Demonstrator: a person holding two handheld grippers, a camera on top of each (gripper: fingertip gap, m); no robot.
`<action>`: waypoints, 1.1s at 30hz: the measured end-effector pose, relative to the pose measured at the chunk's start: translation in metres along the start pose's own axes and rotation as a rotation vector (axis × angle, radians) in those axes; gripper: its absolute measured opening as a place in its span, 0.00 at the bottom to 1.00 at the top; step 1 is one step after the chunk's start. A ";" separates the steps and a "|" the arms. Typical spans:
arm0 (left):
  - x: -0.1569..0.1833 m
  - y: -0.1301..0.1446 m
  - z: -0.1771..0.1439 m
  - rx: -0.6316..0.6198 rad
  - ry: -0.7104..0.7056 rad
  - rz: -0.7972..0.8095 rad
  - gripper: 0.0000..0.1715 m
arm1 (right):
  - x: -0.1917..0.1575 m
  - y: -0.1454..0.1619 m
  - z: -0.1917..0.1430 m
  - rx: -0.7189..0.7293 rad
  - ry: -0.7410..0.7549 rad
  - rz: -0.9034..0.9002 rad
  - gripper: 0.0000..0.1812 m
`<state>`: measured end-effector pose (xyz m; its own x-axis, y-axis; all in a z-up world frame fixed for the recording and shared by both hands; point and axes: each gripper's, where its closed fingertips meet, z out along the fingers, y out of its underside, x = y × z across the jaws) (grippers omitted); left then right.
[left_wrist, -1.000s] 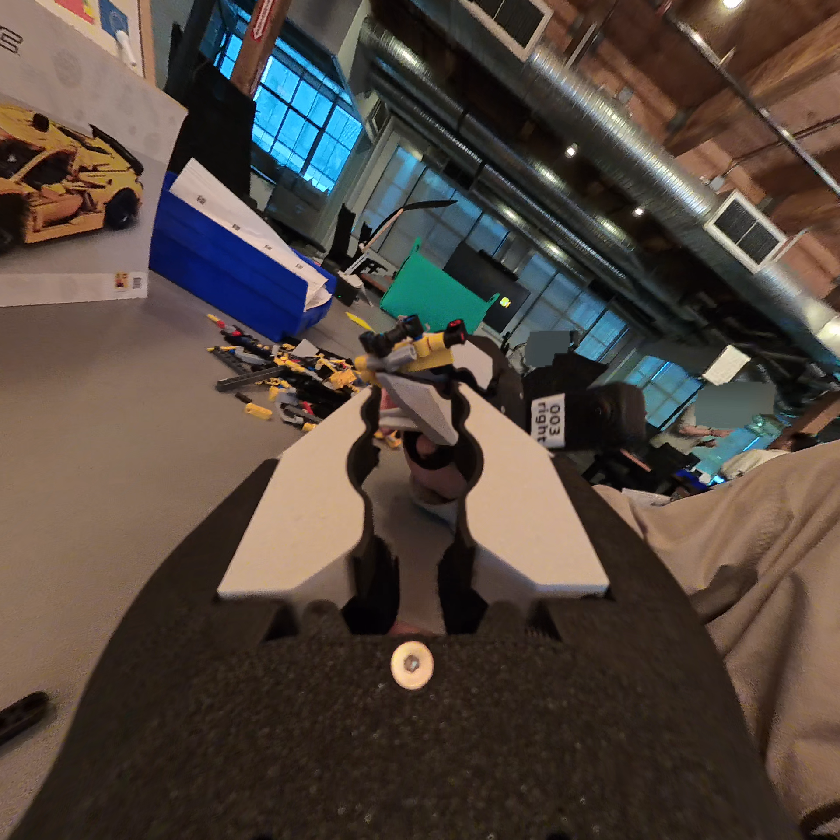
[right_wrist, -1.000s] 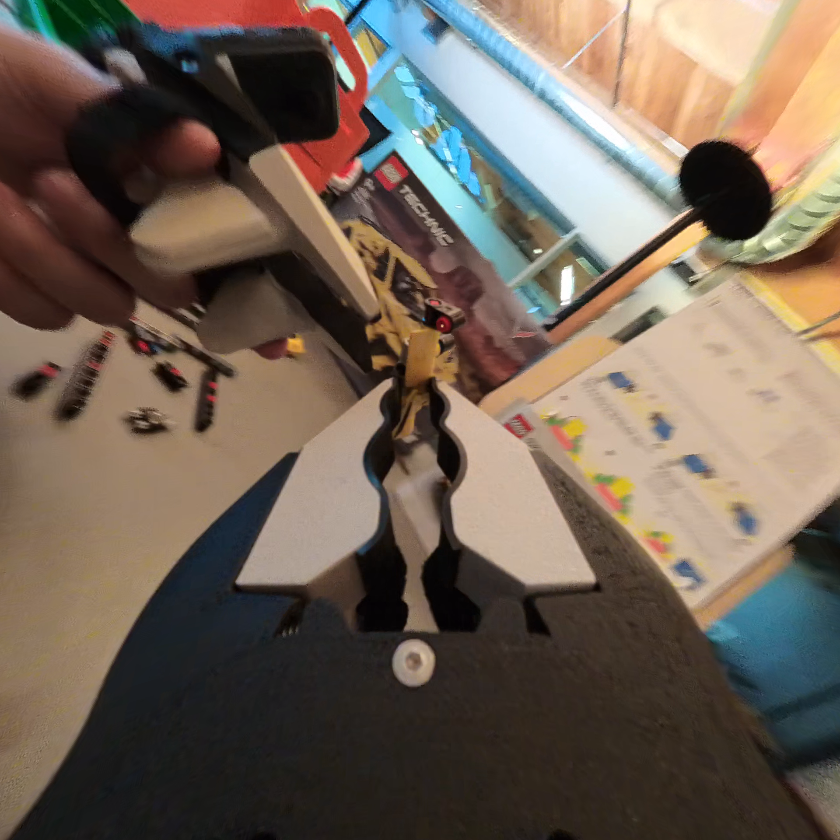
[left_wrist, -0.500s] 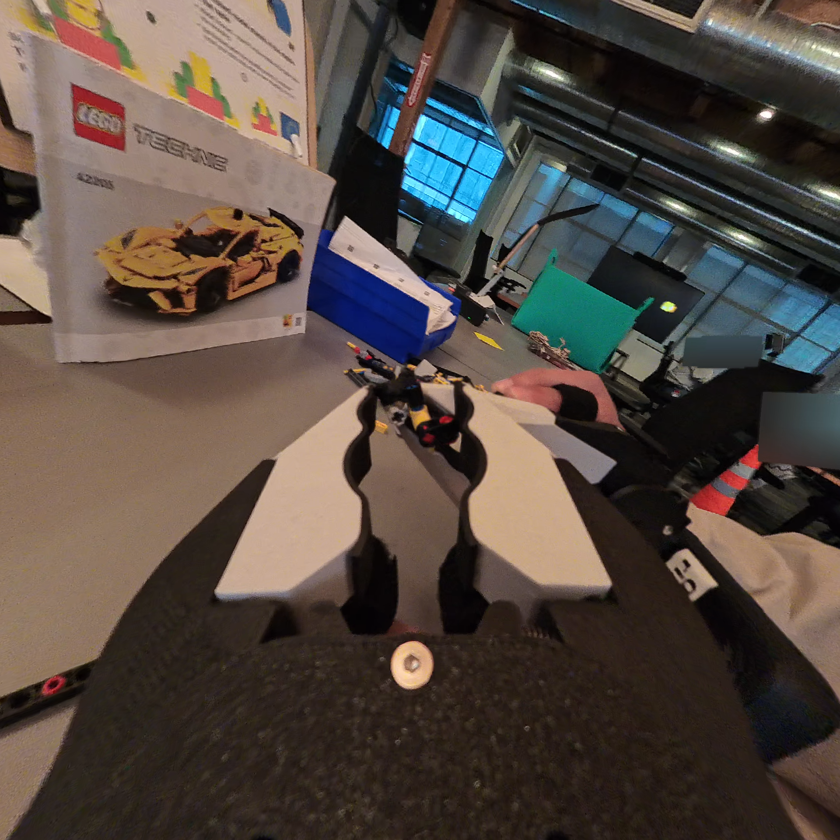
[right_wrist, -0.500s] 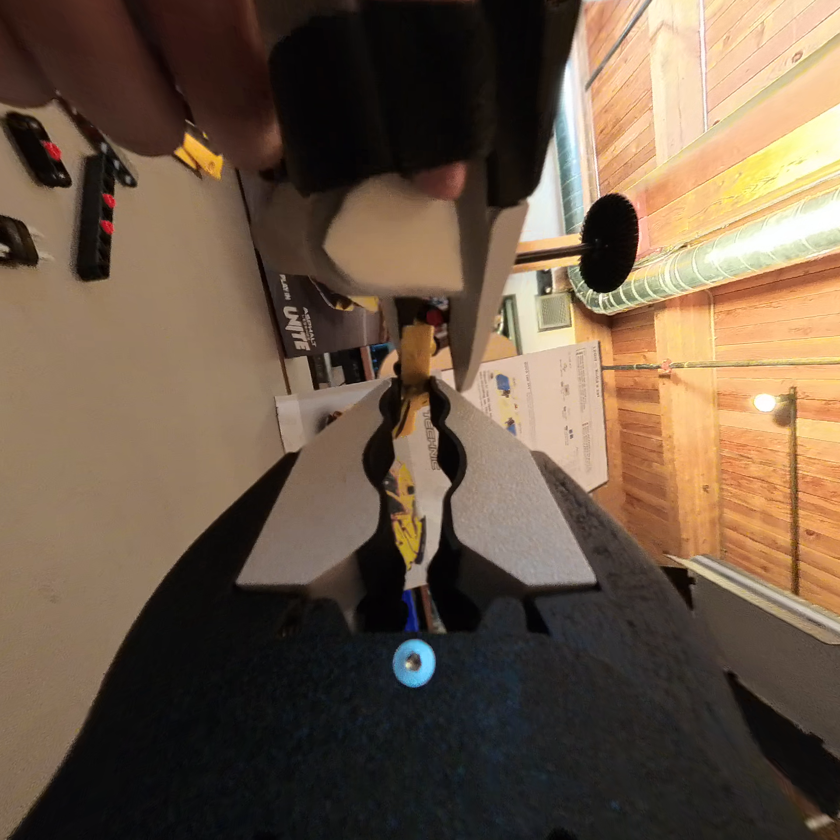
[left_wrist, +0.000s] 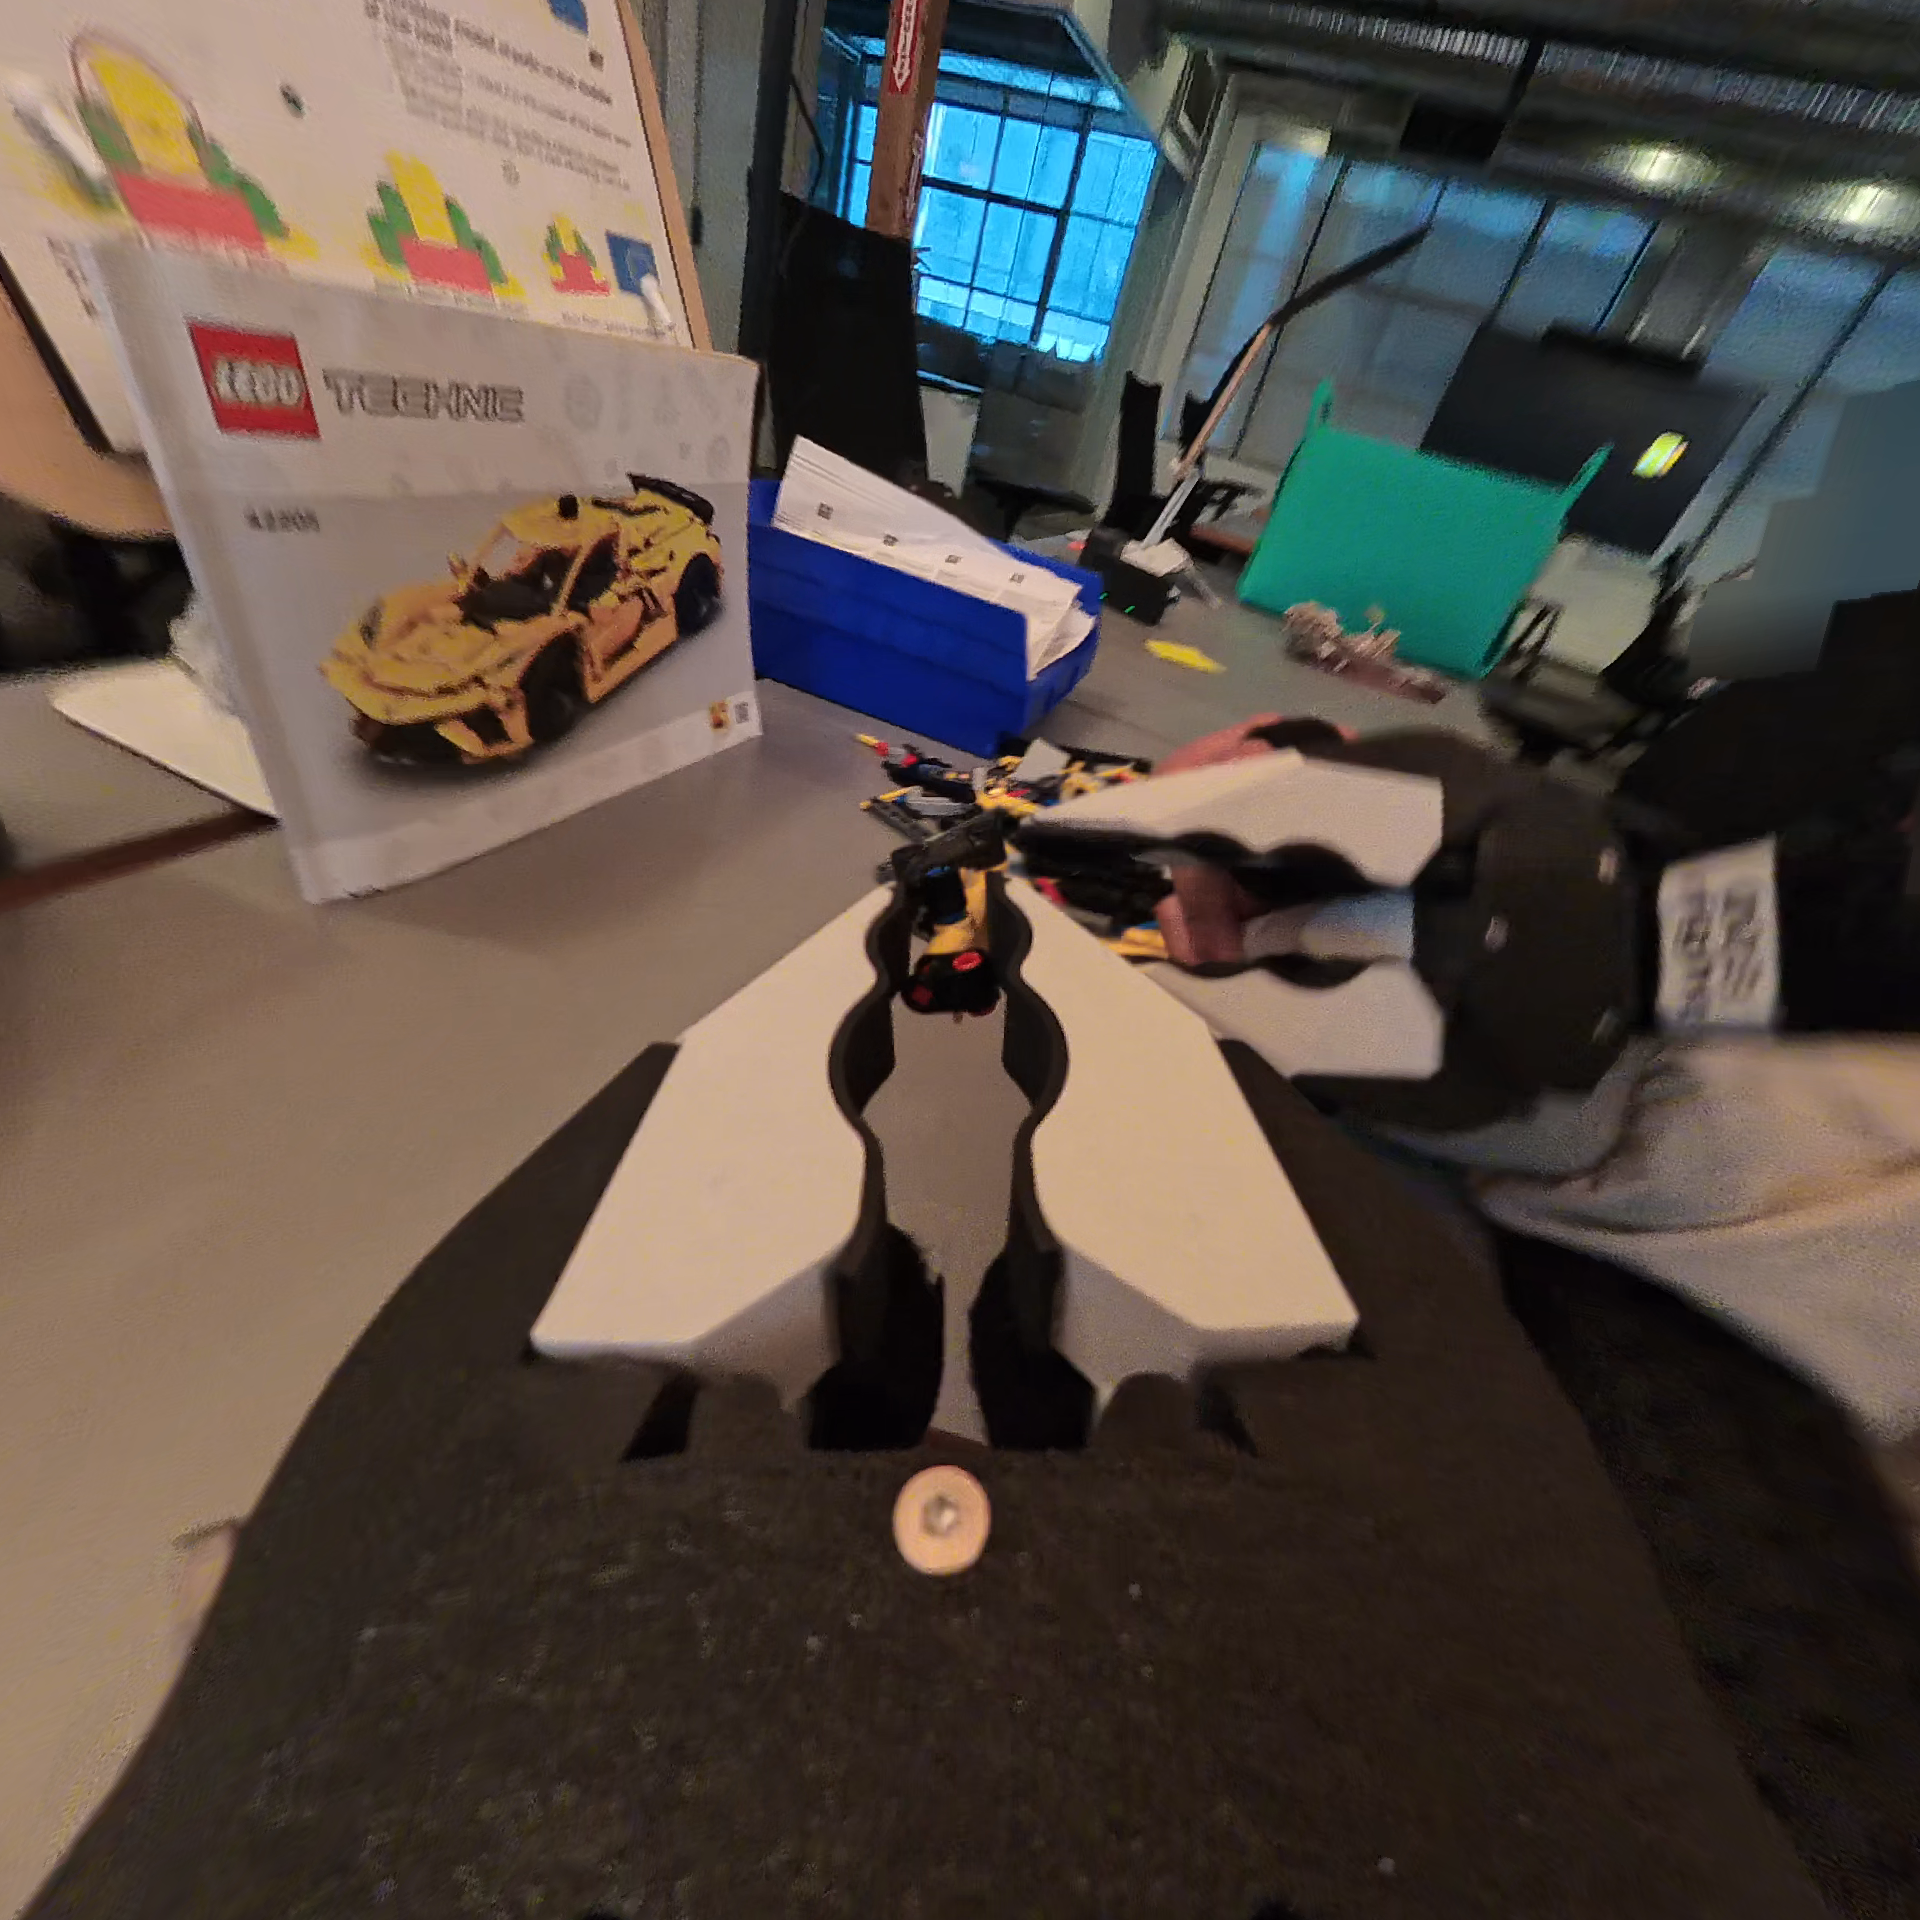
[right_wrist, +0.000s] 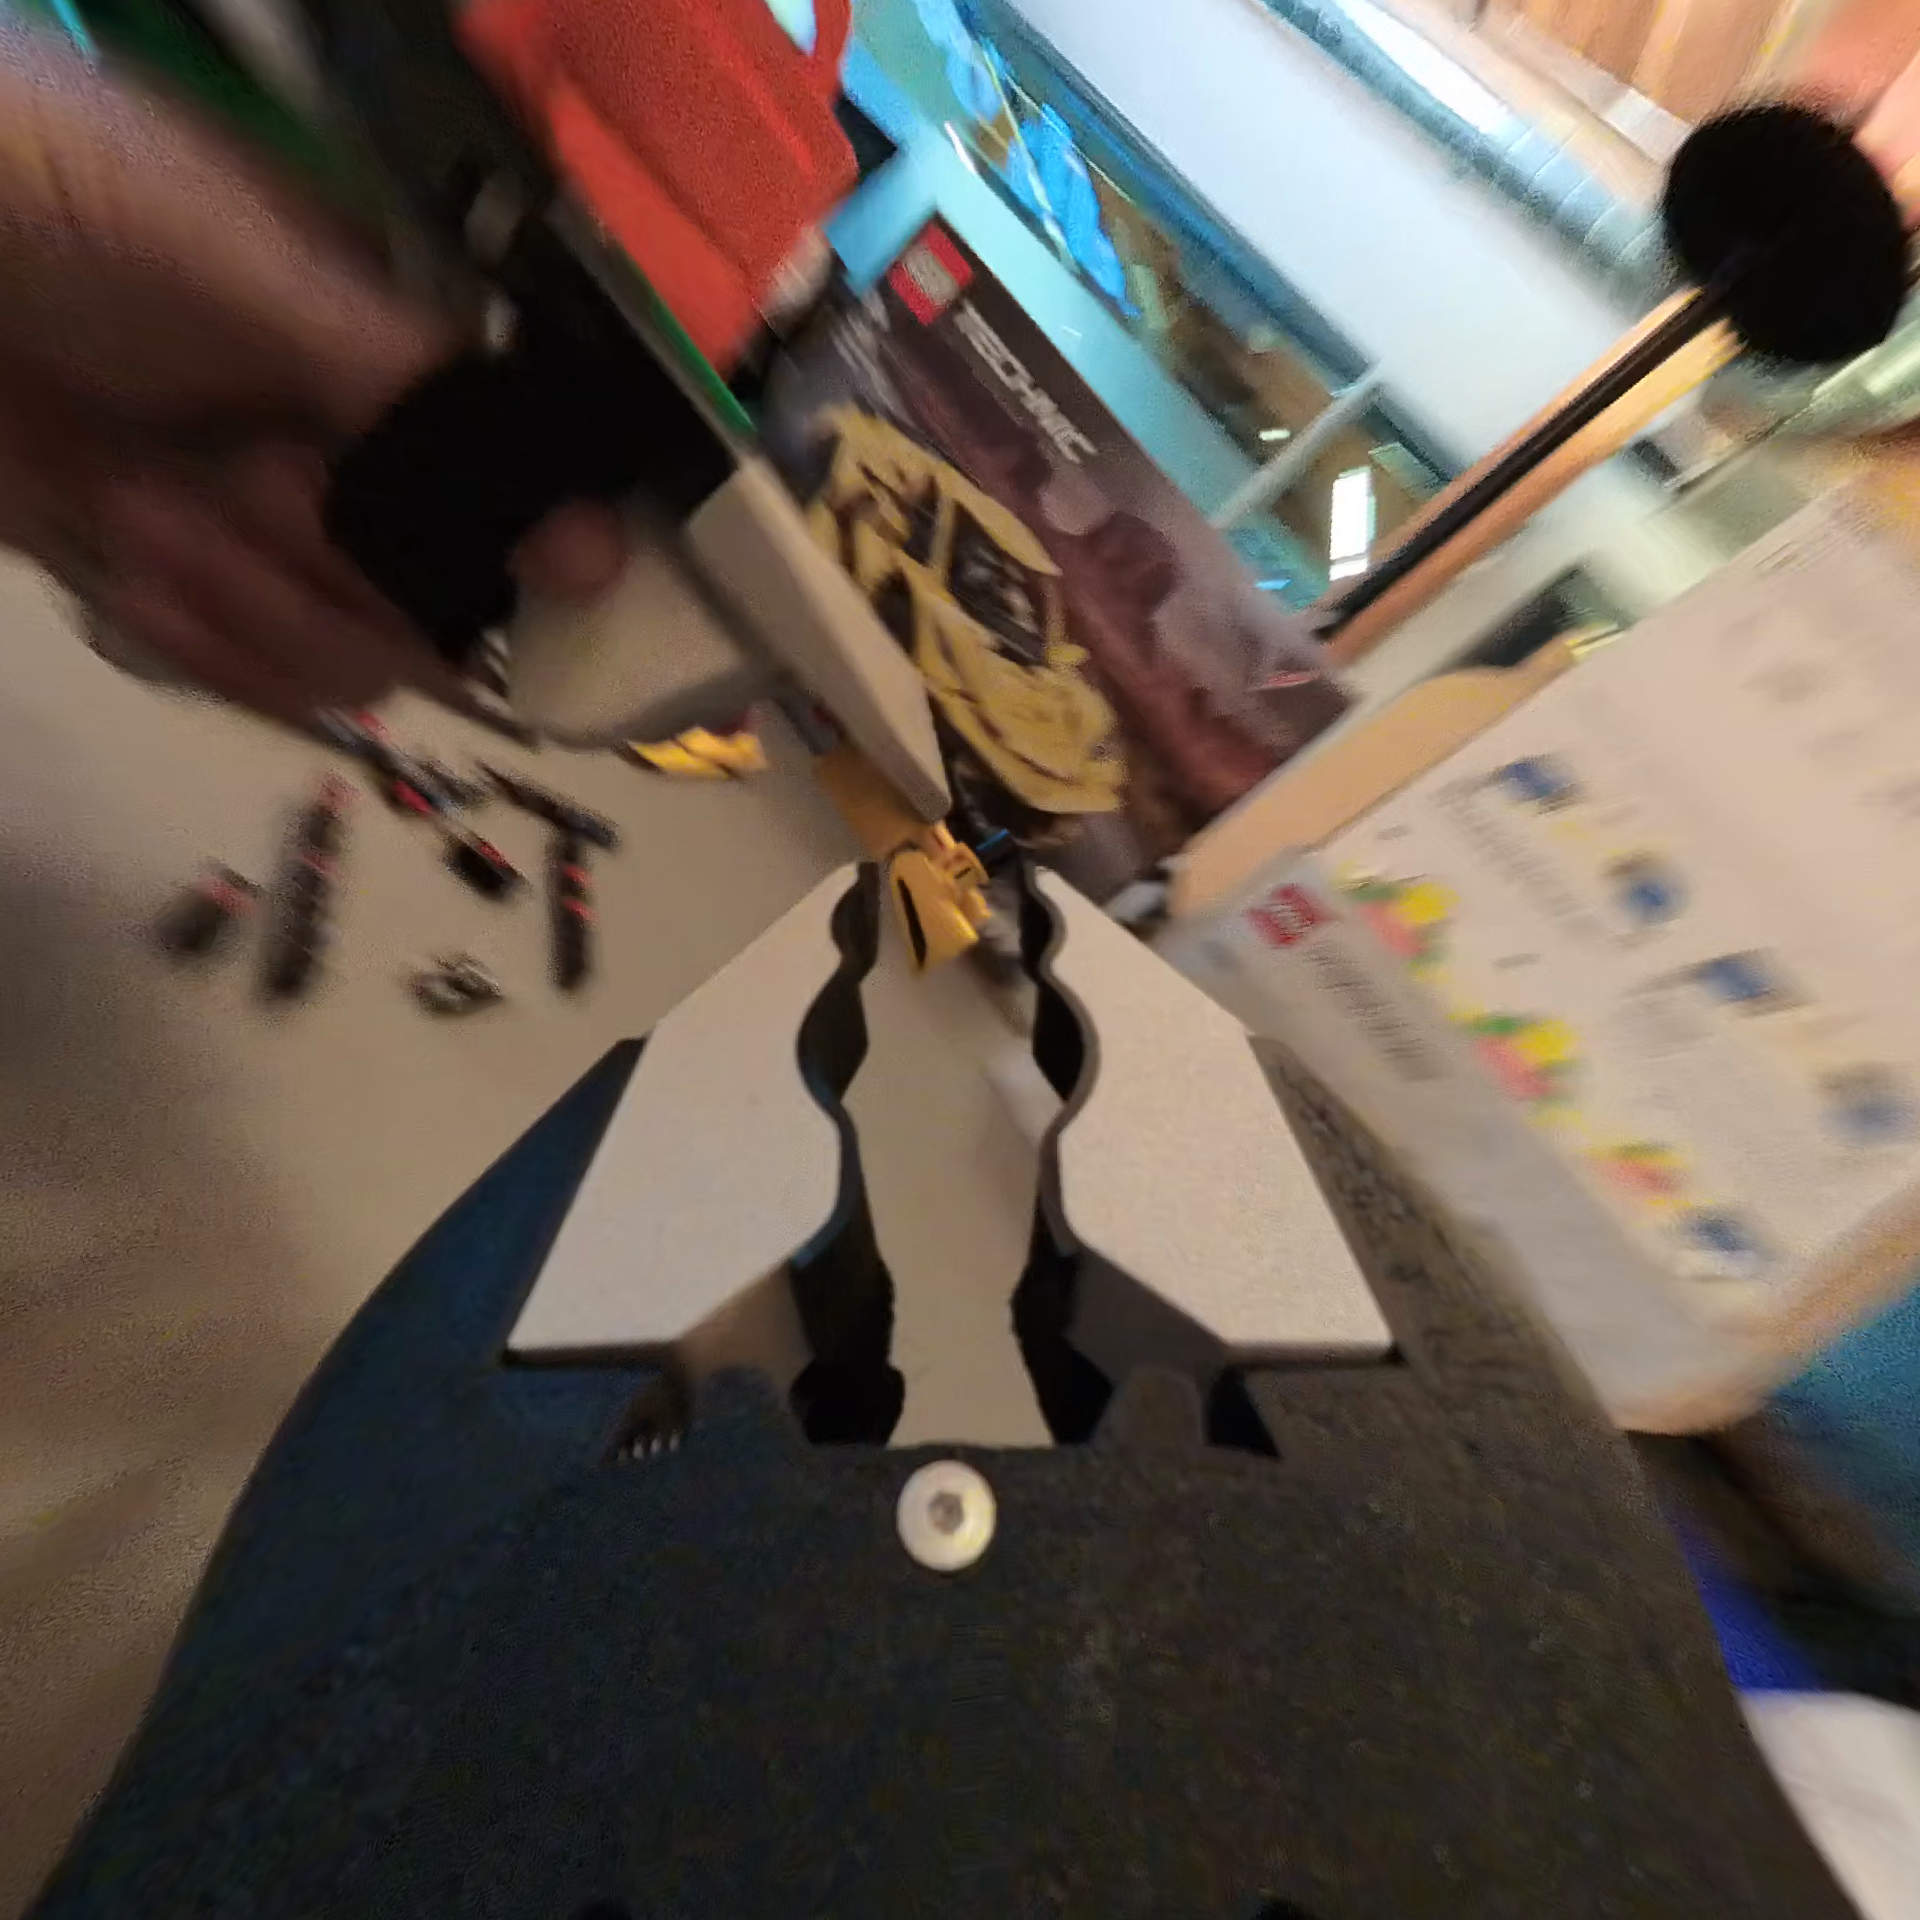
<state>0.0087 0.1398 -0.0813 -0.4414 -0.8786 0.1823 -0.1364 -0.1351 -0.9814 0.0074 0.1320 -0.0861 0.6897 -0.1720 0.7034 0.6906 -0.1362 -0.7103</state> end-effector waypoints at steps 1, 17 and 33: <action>0.003 0.002 0.000 -0.016 -0.002 0.084 0.08 | -0.003 -0.005 -0.003 0.055 -0.104 0.181 0.19; 0.027 0.040 0.009 -0.194 -0.083 0.916 0.08 | -0.020 0.016 -0.021 -0.009 -0.543 0.591 0.12; 0.036 0.022 0.003 -0.098 -0.031 0.707 0.10 | -0.016 0.008 -0.023 0.044 -0.657 0.780 0.04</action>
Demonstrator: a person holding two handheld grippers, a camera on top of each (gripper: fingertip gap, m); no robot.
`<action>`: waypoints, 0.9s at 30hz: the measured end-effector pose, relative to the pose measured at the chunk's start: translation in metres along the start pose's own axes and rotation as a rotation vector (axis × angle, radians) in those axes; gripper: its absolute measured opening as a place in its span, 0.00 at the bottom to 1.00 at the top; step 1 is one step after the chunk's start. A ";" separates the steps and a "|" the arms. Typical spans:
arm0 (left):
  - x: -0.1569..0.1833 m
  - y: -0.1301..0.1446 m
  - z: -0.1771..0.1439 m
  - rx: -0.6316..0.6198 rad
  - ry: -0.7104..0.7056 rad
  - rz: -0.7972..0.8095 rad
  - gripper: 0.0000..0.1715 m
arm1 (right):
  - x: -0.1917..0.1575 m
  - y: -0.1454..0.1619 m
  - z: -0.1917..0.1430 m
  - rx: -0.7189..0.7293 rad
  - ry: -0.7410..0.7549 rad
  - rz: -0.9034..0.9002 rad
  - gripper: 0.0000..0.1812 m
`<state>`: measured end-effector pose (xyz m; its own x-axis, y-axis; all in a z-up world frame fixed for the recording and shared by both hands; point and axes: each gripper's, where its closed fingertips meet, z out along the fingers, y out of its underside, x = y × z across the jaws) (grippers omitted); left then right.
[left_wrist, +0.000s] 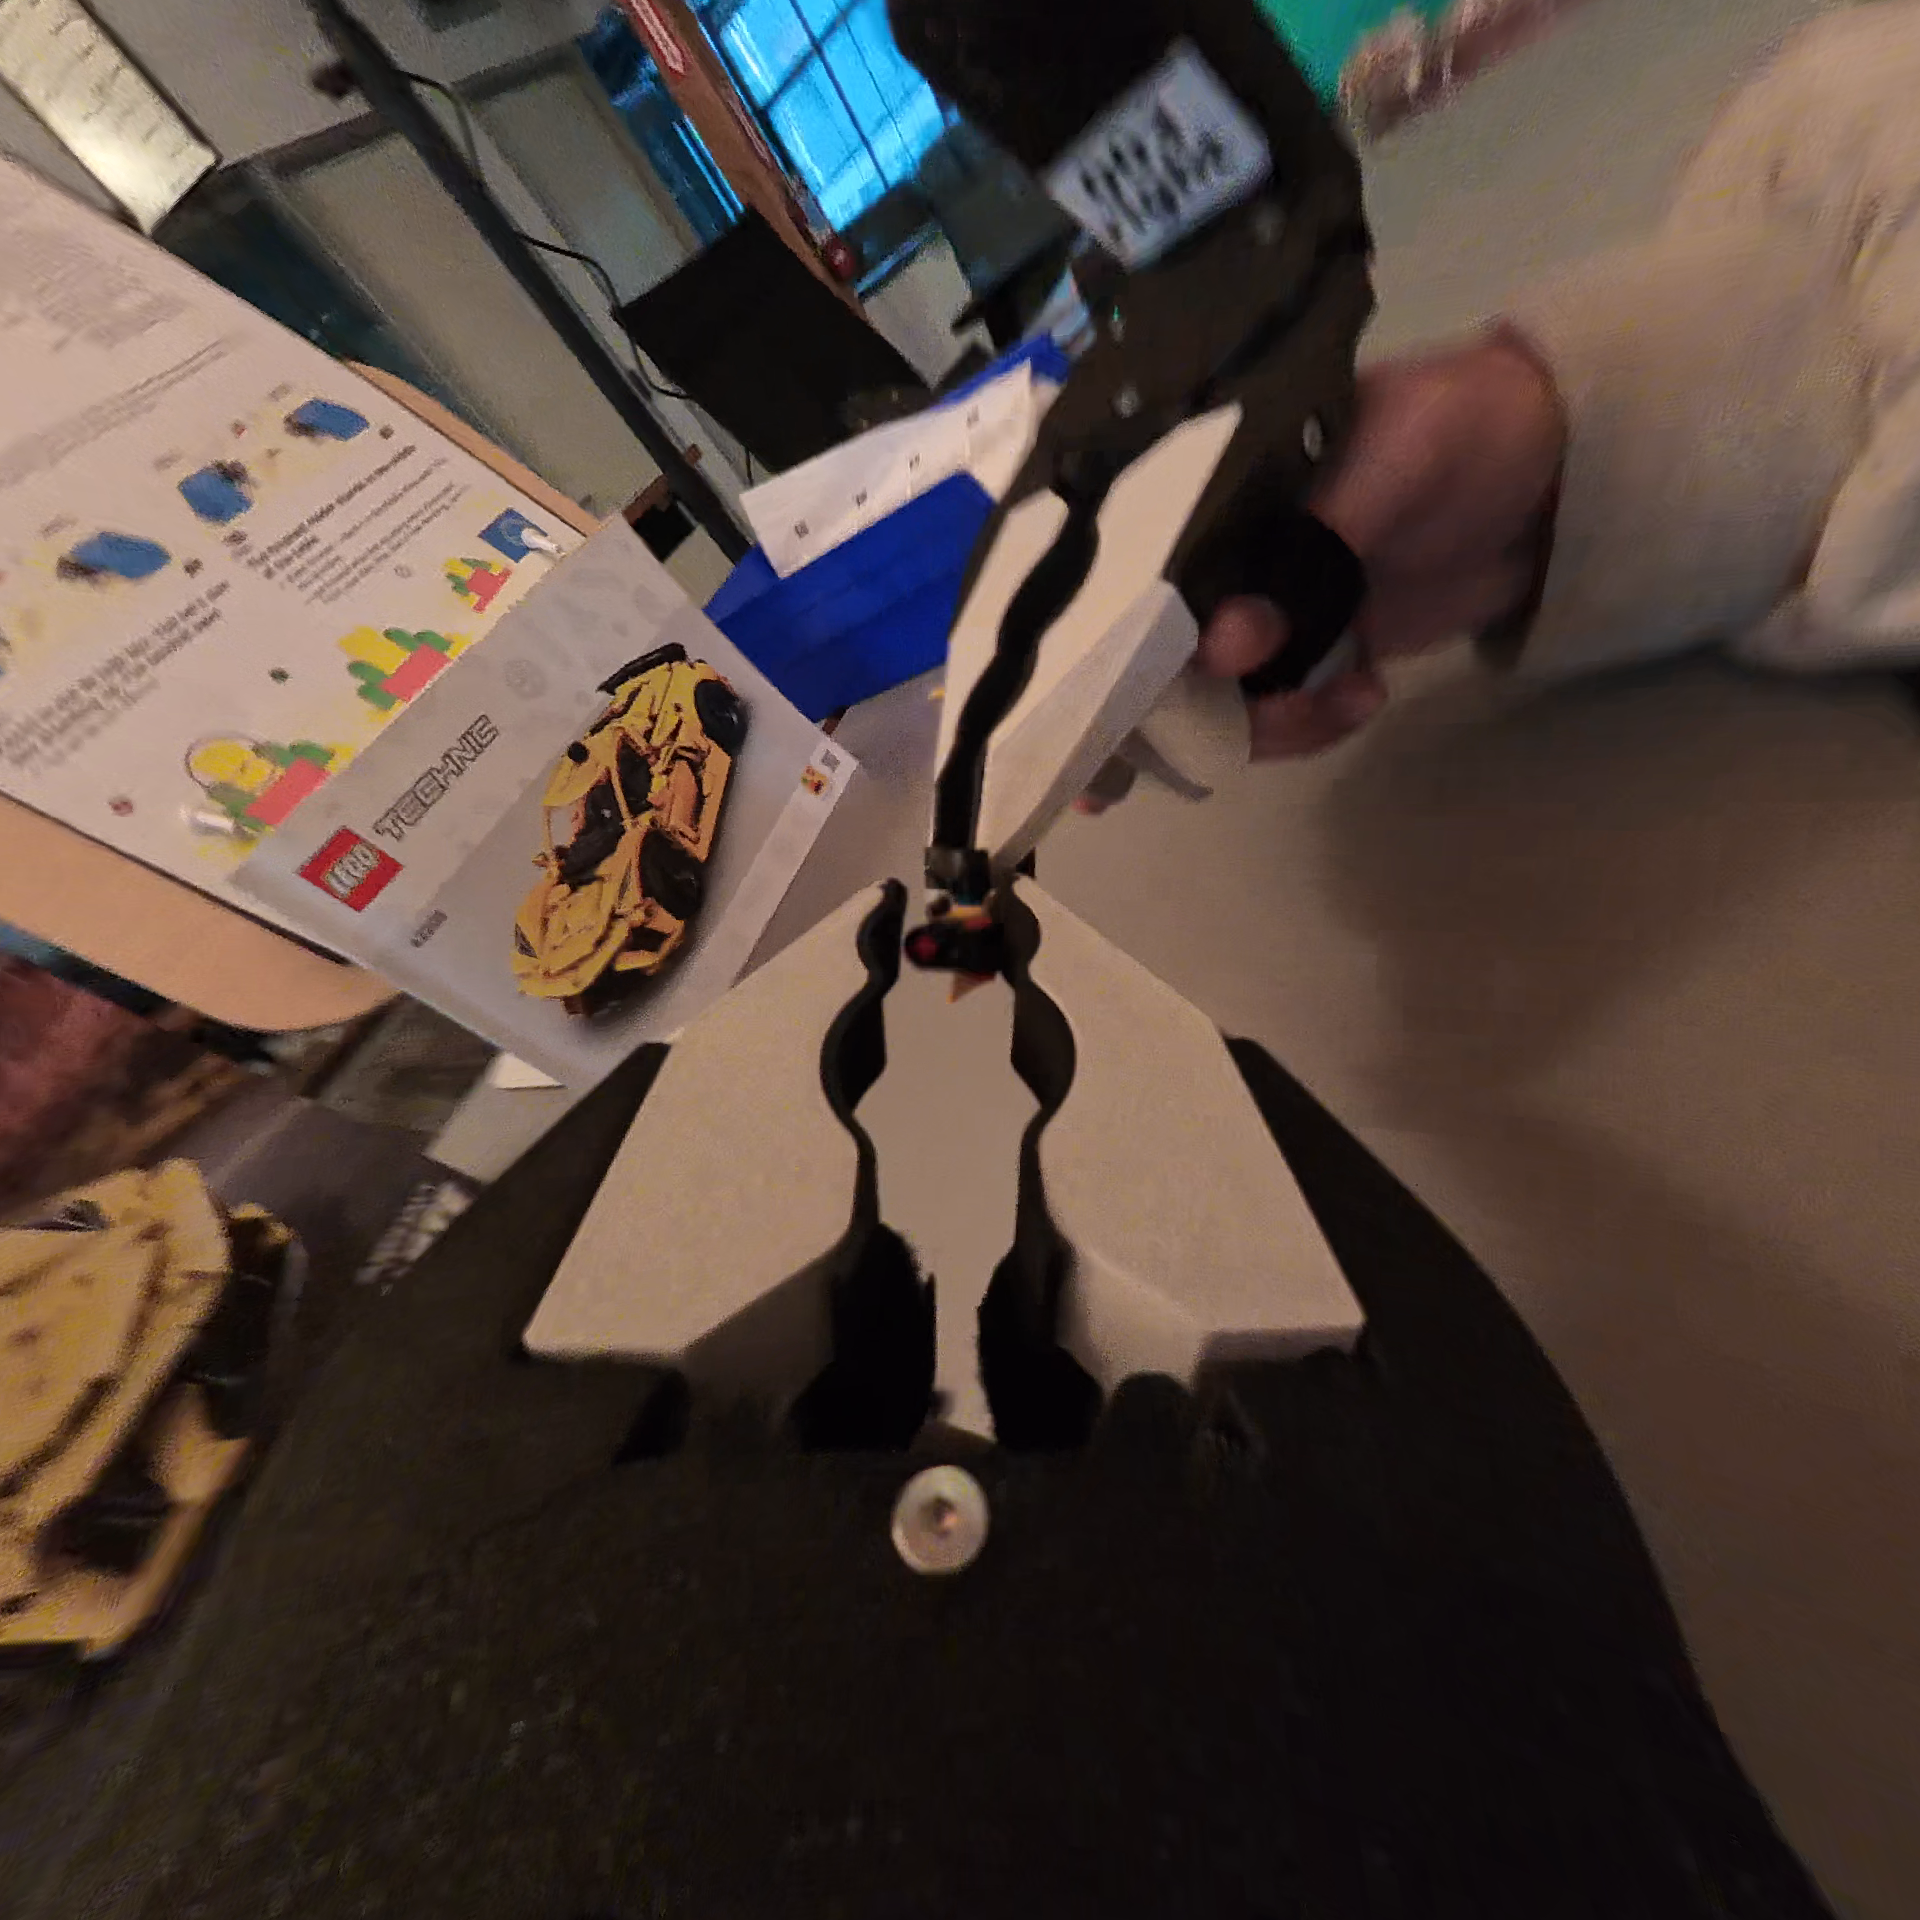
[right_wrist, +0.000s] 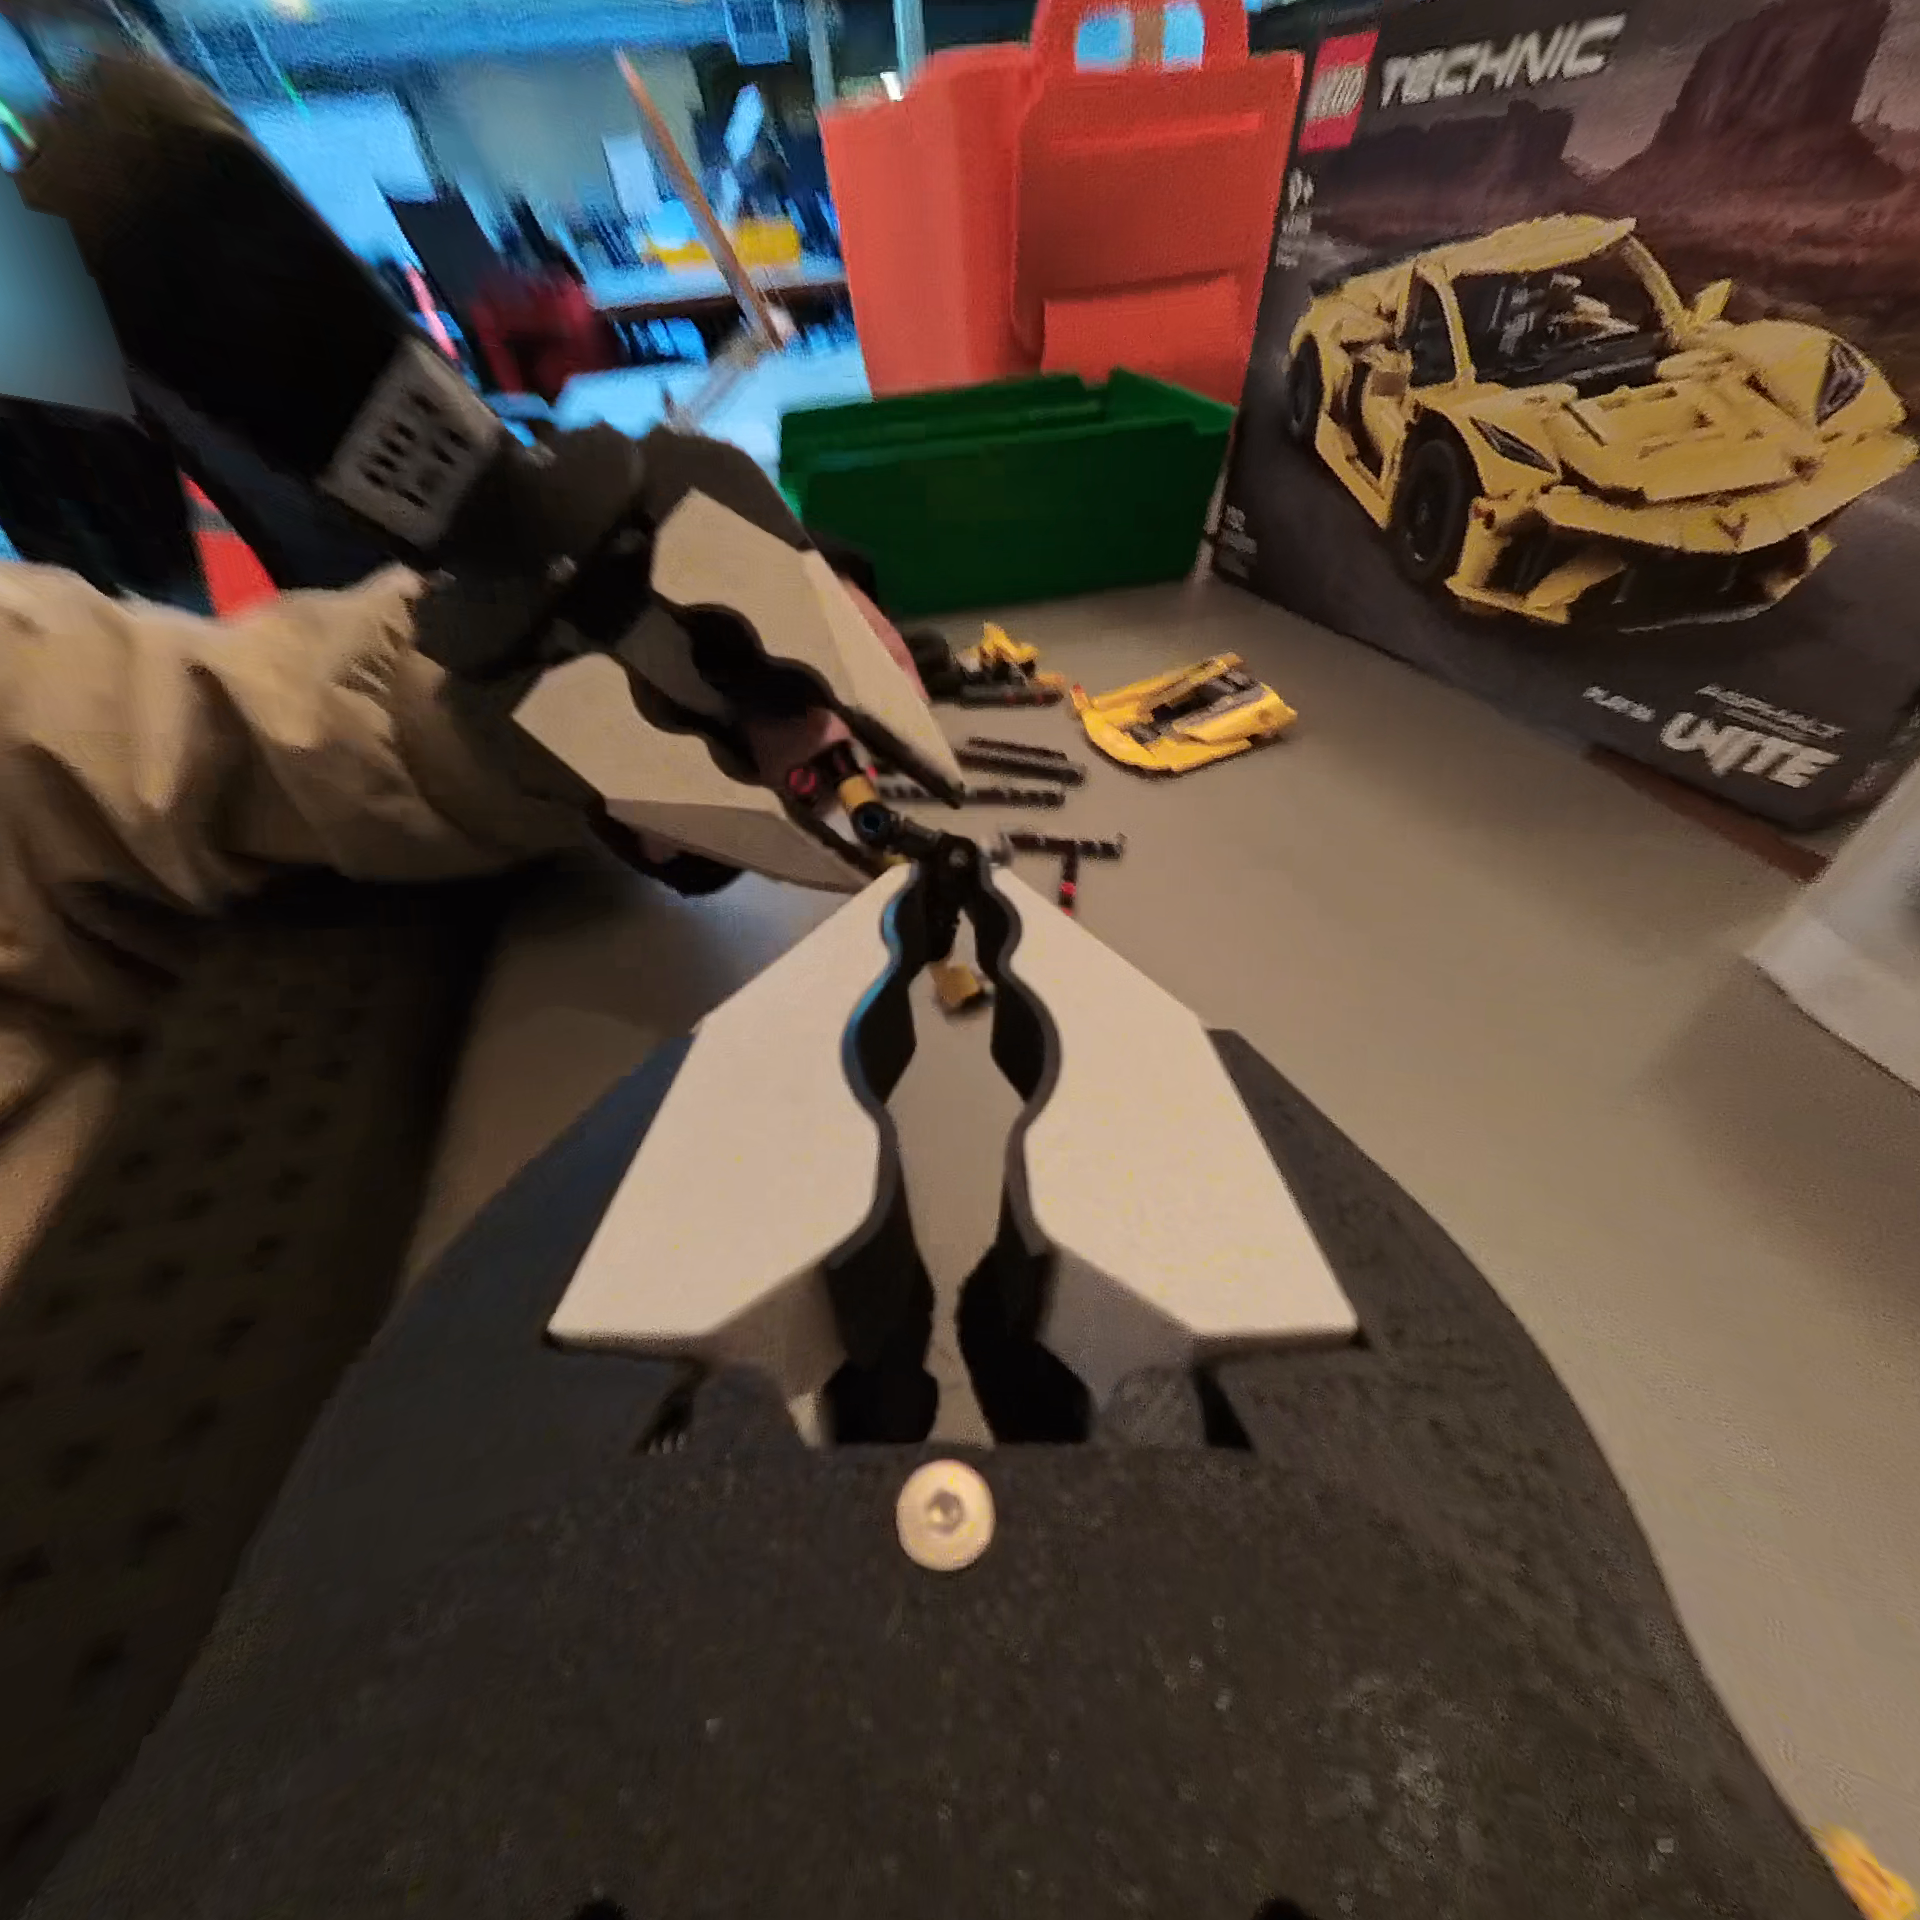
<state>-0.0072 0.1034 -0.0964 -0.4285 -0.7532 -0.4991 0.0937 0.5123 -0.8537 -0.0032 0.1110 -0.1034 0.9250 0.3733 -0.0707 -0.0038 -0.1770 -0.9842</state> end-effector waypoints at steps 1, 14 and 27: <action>-0.001 -0.004 -0.002 0.028 0.023 -0.072 0.11 | -0.001 -0.005 -0.001 0.039 -0.025 0.032 0.04; 0.000 -0.013 -0.005 0.092 0.199 -0.411 0.10 | -0.012 -0.017 -0.001 0.136 -0.147 0.243 0.04; -0.003 -0.023 -0.009 0.158 0.133 -0.340 0.10 | -0.014 -0.022 -0.007 0.196 -0.309 0.472 0.04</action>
